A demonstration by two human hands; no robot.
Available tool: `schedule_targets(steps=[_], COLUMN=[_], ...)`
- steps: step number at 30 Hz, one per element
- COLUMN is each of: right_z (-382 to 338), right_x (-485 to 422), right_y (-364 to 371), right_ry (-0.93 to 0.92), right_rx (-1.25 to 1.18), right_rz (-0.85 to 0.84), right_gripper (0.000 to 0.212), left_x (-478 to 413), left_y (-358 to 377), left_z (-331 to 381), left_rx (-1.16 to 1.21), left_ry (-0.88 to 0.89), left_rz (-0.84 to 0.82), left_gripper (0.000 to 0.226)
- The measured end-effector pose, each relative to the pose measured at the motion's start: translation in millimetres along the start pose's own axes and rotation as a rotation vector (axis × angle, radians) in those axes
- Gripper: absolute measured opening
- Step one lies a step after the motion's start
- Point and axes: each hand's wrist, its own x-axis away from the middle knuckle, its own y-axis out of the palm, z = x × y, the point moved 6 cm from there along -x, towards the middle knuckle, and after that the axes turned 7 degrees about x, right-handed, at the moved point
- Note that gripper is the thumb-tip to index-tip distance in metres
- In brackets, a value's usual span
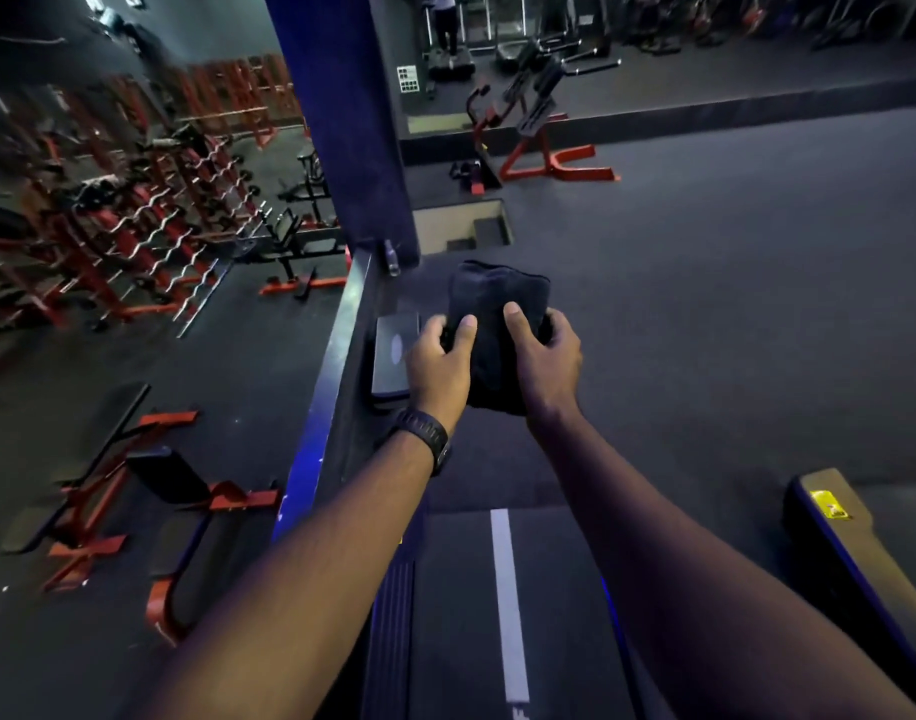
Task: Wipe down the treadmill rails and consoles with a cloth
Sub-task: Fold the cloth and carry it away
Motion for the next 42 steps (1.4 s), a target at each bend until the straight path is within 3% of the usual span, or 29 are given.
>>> schedule_targets(steps=[5, 13, 19, 25, 28, 32, 37, 42], right_z=[0.4, 11.3, -5.9, -0.1, 29.4, 90.8, 173.1, 206.4], right_x=[-100.9, -267.4, -397.0, -504.3, -567.1, -652.3, -787.0, -911.9], right_y=[13.7, 66.6, 103.4, 116.1, 120.6, 121.1, 95.4, 30.4], right_ry=[0.007, -0.045, -0.073, -0.082, -0.076, -0.084, -0.071, -0.106], right_rx=[0.006, 0.119, 0.177, 0.162, 0.107, 0.112, 0.022, 0.035], right_rz=[0.035, 0.138, 0.302, 0.390, 0.458, 0.488, 0.561, 0.706], right_gripper=[0.032, 0.034, 0.031, 0.026, 0.026, 0.043, 0.027, 0.028], left_x=[-87.4, -258.0, -400.8, -497.7, -549.4, -601.6, -679.5, -742.7], left_y=[56.1, 133.8, 198.7, 269.7, 319.8, 394.3, 533.1, 689.0], left_z=[-2.5, -42.9, -55.4, -66.4, -89.7, -137.9, -194.5, -209.8], left_rx=[0.044, 0.064, 0.070, 0.080, 0.081, 0.127, 0.129, 0.194], left_ry=[-0.021, 0.010, 0.033, 0.054, 0.075, 0.089, 0.181, 0.212], left_rz=[-0.024, -0.146, -0.224, -0.269, -0.318, -0.360, -0.453, -0.608], left_gripper=[0.015, 0.019, 0.043, 0.032, 0.027, 0.018, 0.020, 0.012])
